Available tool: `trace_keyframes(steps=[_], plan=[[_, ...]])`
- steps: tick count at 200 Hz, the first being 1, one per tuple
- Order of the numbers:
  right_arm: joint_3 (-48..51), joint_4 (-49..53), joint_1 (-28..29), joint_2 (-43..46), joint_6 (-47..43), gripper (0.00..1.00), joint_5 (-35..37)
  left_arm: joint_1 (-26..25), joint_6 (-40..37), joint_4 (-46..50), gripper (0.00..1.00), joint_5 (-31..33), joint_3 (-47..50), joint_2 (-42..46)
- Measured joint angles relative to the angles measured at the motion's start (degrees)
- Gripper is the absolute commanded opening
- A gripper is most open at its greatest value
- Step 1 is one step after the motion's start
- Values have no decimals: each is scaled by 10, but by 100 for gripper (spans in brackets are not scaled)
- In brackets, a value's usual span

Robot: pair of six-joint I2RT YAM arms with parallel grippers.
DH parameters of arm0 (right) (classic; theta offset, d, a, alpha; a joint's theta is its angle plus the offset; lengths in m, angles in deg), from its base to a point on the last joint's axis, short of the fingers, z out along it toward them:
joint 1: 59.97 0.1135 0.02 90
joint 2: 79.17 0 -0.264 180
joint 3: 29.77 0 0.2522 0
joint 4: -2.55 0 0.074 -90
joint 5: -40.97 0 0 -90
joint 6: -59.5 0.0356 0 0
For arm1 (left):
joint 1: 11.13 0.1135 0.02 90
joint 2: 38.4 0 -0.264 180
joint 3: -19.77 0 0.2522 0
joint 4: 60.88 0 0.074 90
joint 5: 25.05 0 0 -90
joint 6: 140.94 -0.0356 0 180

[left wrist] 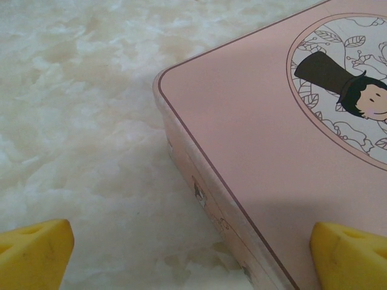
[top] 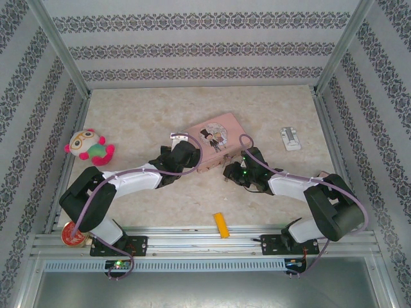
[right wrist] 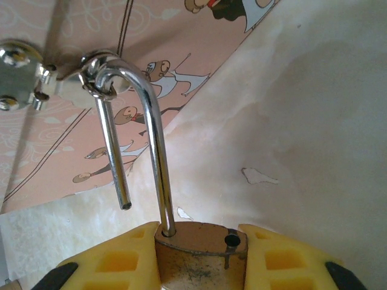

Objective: Unlock the padlock with the key

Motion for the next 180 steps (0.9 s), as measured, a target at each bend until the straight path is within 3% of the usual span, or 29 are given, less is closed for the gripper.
trace_keyframes(steps=[80, 180], plan=[[8, -18, 0, -4, 2, 0, -1, -1, 5, -6, 99, -57, -26, 12], [11, -55, -15, -32, 2, 0, -14, -1, 9, -5, 99, -58, -41, -35]])
